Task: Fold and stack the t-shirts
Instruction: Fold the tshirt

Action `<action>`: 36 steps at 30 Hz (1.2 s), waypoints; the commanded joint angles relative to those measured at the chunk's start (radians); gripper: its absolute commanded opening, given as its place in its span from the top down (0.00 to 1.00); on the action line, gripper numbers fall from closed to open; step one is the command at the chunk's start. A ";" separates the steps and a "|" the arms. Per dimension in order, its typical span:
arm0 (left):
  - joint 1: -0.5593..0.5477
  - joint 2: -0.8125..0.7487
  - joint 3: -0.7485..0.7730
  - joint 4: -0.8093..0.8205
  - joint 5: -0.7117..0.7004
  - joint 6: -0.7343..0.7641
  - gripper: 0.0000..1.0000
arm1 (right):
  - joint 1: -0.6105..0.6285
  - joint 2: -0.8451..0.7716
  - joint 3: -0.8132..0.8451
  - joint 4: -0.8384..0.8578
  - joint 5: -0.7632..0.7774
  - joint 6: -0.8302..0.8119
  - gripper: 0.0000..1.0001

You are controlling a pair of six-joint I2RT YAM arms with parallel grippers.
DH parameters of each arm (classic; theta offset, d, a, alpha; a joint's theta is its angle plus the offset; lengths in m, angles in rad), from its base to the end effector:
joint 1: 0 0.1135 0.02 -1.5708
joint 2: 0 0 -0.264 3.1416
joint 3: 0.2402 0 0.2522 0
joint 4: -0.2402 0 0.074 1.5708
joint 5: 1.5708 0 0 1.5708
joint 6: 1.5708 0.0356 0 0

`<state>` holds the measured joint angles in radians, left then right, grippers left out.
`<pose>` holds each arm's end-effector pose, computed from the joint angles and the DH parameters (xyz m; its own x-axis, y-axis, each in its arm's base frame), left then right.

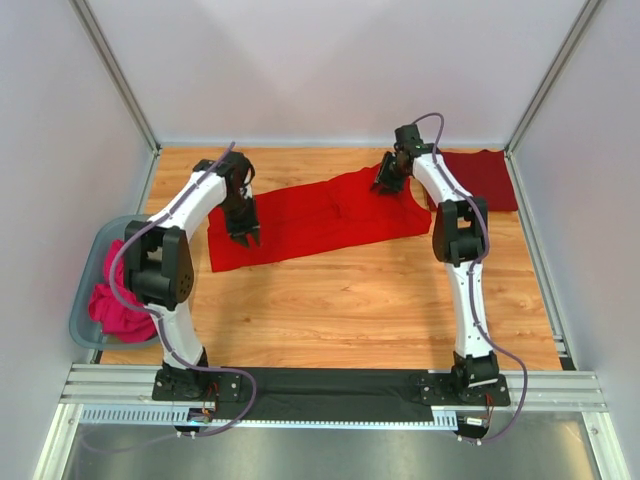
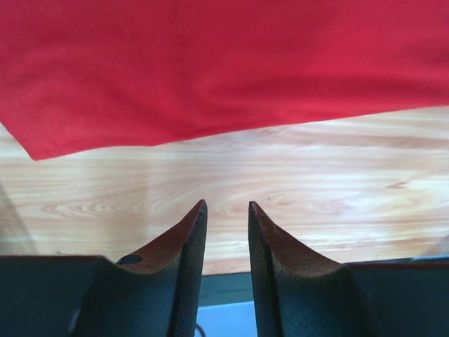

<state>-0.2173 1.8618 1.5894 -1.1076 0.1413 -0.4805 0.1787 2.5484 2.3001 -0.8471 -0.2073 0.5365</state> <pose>0.3588 -0.0844 0.2510 -0.9609 -0.2565 -0.1043 -0.2307 0.9500 -0.2103 0.5310 0.1034 0.1623 -0.8883 0.3478 -0.2999 0.2180 0.8941 0.3912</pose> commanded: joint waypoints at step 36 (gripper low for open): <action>-0.013 0.097 -0.201 -0.054 -0.089 -0.072 0.66 | -0.165 -0.395 -0.611 0.106 0.085 0.063 0.70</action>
<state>-0.2295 2.0300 1.3914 -1.1328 0.0010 -0.5003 0.0063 2.1201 1.6821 -0.7620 -0.1429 0.6086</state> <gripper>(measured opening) 0.340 0.304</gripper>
